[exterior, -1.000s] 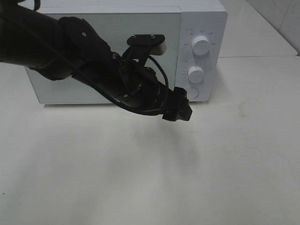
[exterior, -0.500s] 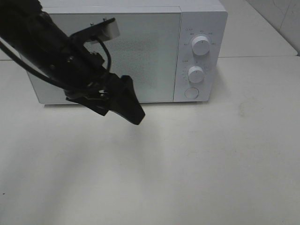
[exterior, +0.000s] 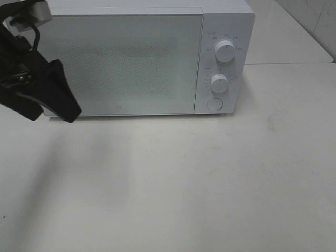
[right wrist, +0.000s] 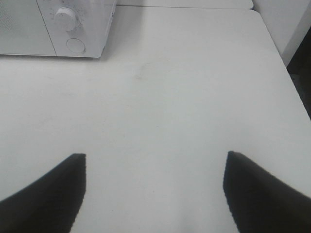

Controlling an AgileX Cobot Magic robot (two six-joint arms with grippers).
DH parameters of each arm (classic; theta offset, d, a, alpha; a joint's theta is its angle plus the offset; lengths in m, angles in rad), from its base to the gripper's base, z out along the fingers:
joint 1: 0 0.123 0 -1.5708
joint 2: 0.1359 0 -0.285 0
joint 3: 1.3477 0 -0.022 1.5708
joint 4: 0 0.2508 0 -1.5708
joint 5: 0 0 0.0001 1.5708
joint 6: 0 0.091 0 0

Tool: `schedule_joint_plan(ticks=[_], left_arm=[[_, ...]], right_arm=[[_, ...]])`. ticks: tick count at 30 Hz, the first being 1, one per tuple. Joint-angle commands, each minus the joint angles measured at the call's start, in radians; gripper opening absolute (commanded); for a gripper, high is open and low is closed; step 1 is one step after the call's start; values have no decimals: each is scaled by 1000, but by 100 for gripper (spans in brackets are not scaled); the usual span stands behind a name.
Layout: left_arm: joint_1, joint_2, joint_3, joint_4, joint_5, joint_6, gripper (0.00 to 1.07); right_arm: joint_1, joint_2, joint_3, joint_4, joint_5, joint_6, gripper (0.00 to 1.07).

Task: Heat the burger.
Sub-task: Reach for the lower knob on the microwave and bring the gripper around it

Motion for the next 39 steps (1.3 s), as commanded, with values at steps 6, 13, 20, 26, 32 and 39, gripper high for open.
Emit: schedule_joint_plan(ticks=[6,13,20,26,32,39], left_arm=[[125,-110,40,166,73,-143,100],[293,-232,145,191,73,-196,100],[413,-424,281,275,45,-281,100],[416,-628,379,315,11,-304,100],[416,-823,477,337,-51,-304,100],[416,-1123,579,344,-52,-305,100]], right_arm=[[-7,-28,-1,-2,-7,7,75],[-7,-28,-1,-2,-7,7,75],[-7,-28,-1,-2,-7,7,75],[-7,-28,-1,-2,-7,7,75],[-7,-28,-1,-2,-7,7,75],[-7,-28,-1,-2,-7,7,75]])
